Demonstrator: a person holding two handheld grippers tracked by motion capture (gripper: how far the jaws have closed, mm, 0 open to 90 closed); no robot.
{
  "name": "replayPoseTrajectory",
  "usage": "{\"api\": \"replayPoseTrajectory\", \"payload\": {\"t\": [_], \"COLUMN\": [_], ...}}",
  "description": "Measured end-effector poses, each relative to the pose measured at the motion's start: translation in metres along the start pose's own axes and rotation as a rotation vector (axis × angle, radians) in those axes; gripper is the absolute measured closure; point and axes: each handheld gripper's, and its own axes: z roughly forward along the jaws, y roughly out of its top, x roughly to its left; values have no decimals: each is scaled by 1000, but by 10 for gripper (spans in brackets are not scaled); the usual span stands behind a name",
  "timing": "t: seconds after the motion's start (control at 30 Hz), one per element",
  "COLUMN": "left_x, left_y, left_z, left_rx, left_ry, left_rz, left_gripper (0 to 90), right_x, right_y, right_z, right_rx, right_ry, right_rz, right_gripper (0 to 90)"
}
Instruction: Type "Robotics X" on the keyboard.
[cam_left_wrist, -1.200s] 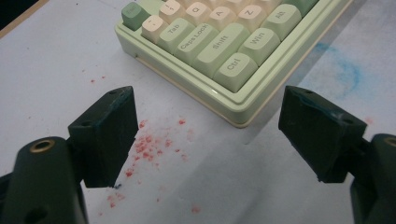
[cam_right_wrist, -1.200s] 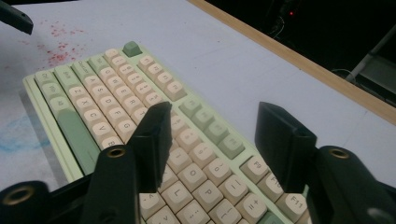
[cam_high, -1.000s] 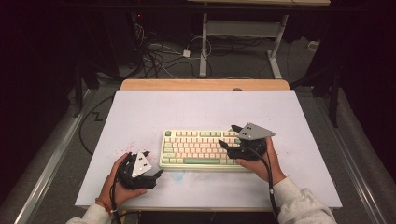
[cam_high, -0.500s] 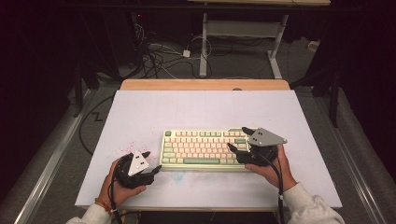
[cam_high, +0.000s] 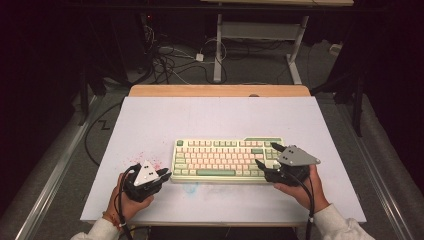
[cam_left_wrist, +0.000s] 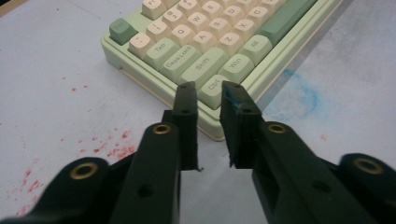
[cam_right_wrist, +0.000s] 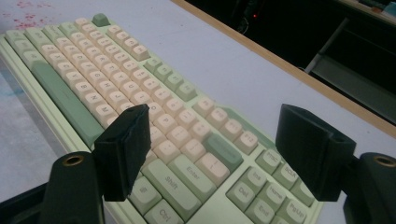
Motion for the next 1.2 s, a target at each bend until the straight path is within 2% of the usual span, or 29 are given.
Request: {"api": "replayPoseTrajectory", "payload": {"t": [0.13, 0.23, 0.33, 0.47, 0.63, 0.73, 1.03, 1.2], "left_x": [-2, -2, -1, -4, -5, -7, -10, -14], "left_y": [0, 1, 3, 6, 12, 18, 46, 55], "left_z": [0, -1, -2, 0, 0, 3, 17, 29], "left_rx": [37, 40, 33, 76, 76, 82, 67, 85], "left_ry": [-3, -3, -14, -20, -41, -48, -70, -86], "left_rz": [18, 18, 8, 14, -3, 6, 38, 54], "left_gripper": [826, 864, 873, 875, 876, 876, 876, 875], "right_x": [-2, -2, -2, -1, 3, 5, 10, 11], "right_y": [-8, -14, -19, -26, -31, -32, -32, -33], "right_z": [-4, -7, -10, -13, -18, -20, -17, -17], "right_rx": [8, 13, 12, 17, 17, 7, 24, 28], "right_ry": [-14, -15, -12, 8, 4, 5, 13, 13], "right_rz": [5, 10, 17, 35, 33, 38, 19, 14], "right_gripper": [273, 272, 271, 270, 269, 266, 266, 266]}}
